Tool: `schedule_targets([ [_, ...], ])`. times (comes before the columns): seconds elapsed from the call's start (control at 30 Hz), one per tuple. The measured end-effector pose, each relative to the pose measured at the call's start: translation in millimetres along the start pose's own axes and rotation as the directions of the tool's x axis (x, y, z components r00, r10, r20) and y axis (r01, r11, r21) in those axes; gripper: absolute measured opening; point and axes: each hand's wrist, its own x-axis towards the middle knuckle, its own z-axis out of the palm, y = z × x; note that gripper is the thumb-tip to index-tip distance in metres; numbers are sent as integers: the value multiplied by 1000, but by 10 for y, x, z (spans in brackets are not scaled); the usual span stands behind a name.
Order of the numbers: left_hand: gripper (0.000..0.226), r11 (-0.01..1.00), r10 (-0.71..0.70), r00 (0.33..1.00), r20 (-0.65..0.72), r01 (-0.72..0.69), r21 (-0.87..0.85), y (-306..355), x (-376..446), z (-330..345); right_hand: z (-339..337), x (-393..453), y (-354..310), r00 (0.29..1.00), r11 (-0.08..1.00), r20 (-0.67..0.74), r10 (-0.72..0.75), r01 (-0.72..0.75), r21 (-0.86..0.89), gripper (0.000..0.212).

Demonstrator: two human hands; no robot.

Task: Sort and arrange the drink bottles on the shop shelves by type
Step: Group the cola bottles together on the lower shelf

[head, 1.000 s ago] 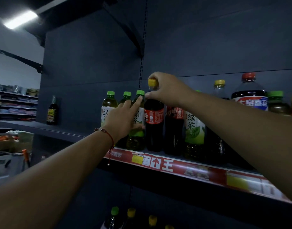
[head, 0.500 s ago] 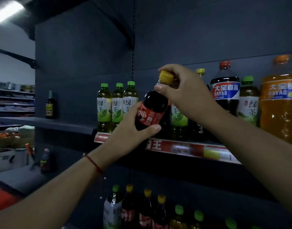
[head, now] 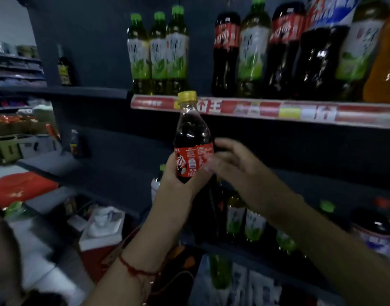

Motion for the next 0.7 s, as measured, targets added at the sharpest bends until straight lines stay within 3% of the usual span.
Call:
schedule_targets([
  [0.1, 49, 906, -239, 971, 33, 235, -353, -306, -186, 13, 239, -246, 567, 977, 980, 143, 156, -172, 102, 43],
  [0.2, 33, 764, -385, 920, 75, 363, -534, -620, -304, 29, 438, -416, 1041, 964, 965, 116, 240, -250, 84, 69],
  [0.27, 35, 779, -413, 908, 75, 395, -488, -888, -367, 31, 543, -459, 1307, 958, 959, 48, 283, -282, -26, 77],
  [0.37, 33, 835, -437, 899, 40, 422, -353, -1254, -459, -13, 622, -511, 1635, 937, 927, 10, 349, -344, -150, 51],
  [0.43, 29, 863, -461, 887, 11, 451, -229, -1463, -515, -76, 628, -572, 1850, 925, 918, 24, 380, -374, -134, 43],
  [0.7, 32, 871, -483, 873, -69, 487, 64, -1918, -571, -148, 705, -788, 2482, 856, 856, 32, 516, -516, 3, 56],
])
